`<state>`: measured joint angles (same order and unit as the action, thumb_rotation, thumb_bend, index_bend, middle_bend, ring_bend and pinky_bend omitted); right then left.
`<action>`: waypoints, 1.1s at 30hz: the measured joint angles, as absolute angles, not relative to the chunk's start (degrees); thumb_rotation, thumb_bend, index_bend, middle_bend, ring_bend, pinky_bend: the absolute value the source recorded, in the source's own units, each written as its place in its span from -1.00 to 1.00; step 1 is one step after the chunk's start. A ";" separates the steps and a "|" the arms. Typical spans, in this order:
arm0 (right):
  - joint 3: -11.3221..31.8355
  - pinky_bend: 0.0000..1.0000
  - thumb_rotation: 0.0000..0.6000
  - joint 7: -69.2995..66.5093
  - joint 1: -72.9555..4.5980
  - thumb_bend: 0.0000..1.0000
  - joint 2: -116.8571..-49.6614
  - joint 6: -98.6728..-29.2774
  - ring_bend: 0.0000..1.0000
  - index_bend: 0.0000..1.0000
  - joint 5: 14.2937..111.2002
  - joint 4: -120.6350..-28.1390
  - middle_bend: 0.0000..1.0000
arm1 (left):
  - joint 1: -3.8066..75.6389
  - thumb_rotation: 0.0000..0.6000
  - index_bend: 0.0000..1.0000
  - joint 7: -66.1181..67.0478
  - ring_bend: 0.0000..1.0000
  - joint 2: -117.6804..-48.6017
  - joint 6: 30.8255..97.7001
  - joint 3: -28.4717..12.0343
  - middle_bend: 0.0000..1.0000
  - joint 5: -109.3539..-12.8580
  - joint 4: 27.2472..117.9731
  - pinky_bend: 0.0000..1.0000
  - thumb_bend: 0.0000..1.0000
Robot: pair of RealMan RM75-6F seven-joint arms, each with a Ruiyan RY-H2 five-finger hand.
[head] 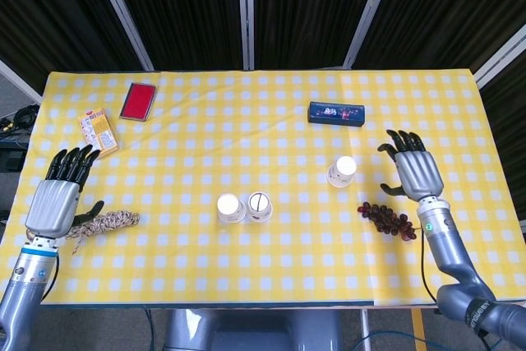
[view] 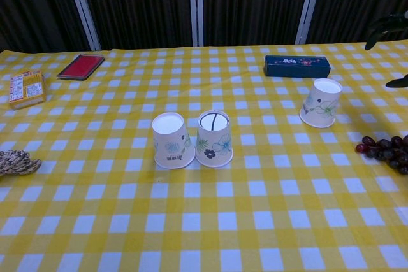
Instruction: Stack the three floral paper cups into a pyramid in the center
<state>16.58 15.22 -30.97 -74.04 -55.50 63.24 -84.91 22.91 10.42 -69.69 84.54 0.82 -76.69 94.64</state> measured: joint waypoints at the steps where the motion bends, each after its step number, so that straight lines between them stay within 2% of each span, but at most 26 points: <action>1: 16.63 -1.00 1.00 15.98 -31.60 -0.83 -74.51 -54.80 -1.00 -0.40 62.08 -84.73 -0.86 | 22.80 1.00 -1.00 10.22 -1.00 -69.60 84.31 0.69 -1.00 -76.79 94.62 -1.00 -0.44; 6: 16.53 -1.00 1.00 19.31 -35.00 -0.82 -77.06 -51.27 -1.00 -0.37 56.71 -83.28 -0.86 | 22.41 1.00 -1.00 10.04 -1.00 -69.34 82.88 0.09 -1.00 -77.26 94.56 -1.00 -0.44; 14: 16.29 -1.00 1.00 20.42 -38.19 -0.82 -80.05 -49.13 -1.00 -0.39 53.28 -78.41 -0.87 | 21.84 1.00 -1.00 9.48 -1.00 -69.24 81.56 -1.13 -1.00 -78.09 94.55 -1.00 -0.44; 28: 15.34 -1.00 1.00 19.37 -42.16 -0.68 -82.93 -45.88 -1.00 -0.37 50.97 -74.60 -0.87 | 21.42 1.00 -1.00 9.88 -1.00 -69.71 78.87 -2.76 -1.00 -78.16 94.08 -1.00 -0.44; 33: 15.15 -1.00 1.00 19.22 -42.99 -0.53 -84.27 -46.56 -1.00 -0.27 50.90 -73.45 -0.83 | 21.40 1.00 -1.00 9.69 -1.00 -69.95 77.69 -3.30 -1.00 -77.86 93.60 -1.00 -0.44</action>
